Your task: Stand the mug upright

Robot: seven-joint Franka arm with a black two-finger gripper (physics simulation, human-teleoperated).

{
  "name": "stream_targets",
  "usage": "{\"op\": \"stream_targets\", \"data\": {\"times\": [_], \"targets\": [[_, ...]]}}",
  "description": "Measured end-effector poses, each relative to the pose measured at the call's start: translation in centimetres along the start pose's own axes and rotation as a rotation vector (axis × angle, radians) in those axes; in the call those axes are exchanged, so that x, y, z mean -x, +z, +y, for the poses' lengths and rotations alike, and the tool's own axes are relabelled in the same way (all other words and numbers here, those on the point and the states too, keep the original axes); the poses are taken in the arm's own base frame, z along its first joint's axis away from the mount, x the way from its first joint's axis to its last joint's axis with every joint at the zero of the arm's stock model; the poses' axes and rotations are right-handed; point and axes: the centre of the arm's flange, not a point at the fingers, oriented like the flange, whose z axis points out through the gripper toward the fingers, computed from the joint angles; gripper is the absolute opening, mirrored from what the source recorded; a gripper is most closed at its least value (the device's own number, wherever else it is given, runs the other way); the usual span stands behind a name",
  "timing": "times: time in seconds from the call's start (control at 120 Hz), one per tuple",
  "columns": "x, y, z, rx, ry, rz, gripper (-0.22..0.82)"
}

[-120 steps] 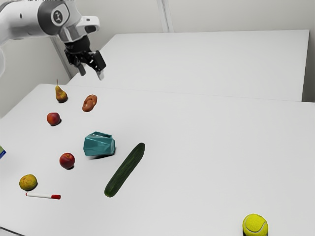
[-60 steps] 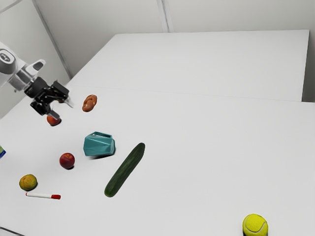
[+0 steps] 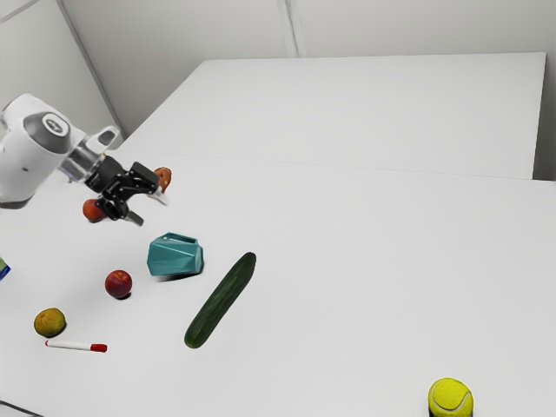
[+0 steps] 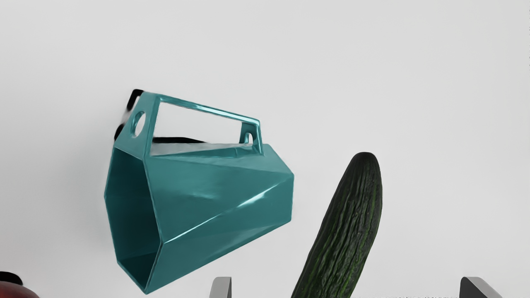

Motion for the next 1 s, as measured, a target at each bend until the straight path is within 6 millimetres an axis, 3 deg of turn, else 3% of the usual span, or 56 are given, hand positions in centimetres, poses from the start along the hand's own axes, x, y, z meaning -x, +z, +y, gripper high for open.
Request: {"op": "stream_targets", "data": {"times": [0.067,0.233,0.442,0.65,0.792,1.0], "targets": [[-0.1,0.2,0.0,-0.001,0.002,0.002,0.60],[0.0,-0.7,-3.4,0.001,-0.054,0.025,0.60],[-0.9,2.9,-5.0,0.044,-0.086,-0.003,0.60],[-0.5,4.2,-6.4,0.080,-0.100,-0.004,0.60],[-0.6,5.8,-8.5,0.128,-0.126,-0.001,0.60],[-0.6,6.4,-8.6,0.218,-0.109,0.017,0.60]]}}
